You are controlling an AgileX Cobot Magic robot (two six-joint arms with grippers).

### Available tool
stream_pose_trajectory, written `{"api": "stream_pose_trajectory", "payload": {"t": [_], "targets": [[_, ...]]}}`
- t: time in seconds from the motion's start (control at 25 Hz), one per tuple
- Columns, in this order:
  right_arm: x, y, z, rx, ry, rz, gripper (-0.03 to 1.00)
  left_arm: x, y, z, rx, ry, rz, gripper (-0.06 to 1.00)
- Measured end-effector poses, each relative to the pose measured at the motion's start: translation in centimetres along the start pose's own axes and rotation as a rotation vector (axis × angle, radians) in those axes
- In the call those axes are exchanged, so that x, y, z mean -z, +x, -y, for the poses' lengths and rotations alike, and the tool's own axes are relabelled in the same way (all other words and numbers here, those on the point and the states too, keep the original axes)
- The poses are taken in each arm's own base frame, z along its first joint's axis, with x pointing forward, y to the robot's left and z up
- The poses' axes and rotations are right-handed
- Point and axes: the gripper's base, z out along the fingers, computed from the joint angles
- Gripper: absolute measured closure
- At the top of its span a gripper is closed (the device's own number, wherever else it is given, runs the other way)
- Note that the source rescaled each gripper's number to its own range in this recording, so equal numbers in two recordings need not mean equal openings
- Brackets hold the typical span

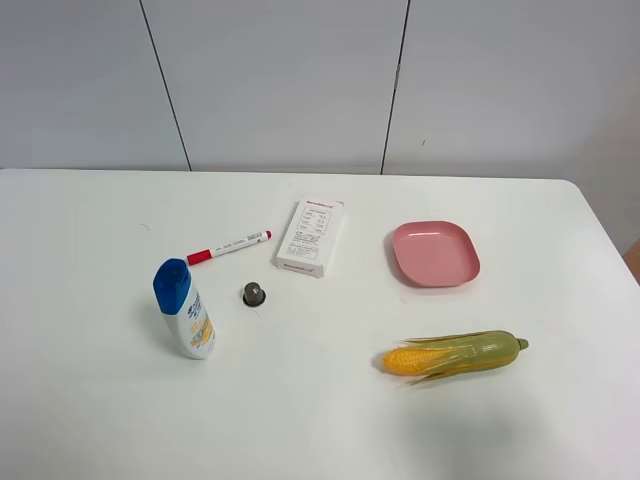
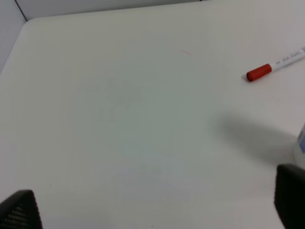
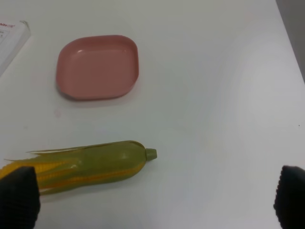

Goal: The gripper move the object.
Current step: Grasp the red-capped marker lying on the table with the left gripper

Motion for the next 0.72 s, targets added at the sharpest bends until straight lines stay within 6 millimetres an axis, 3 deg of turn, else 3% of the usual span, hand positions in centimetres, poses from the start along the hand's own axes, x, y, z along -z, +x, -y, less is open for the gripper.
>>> {"api": "stream_pose_trajectory", "payload": {"t": [0.72], "targets": [[0.00,0.00,0.00,0.000,0.000,0.000,-0.03,0.00,0.00,0.00,0.000,0.000,0.000,-0.05]]}}
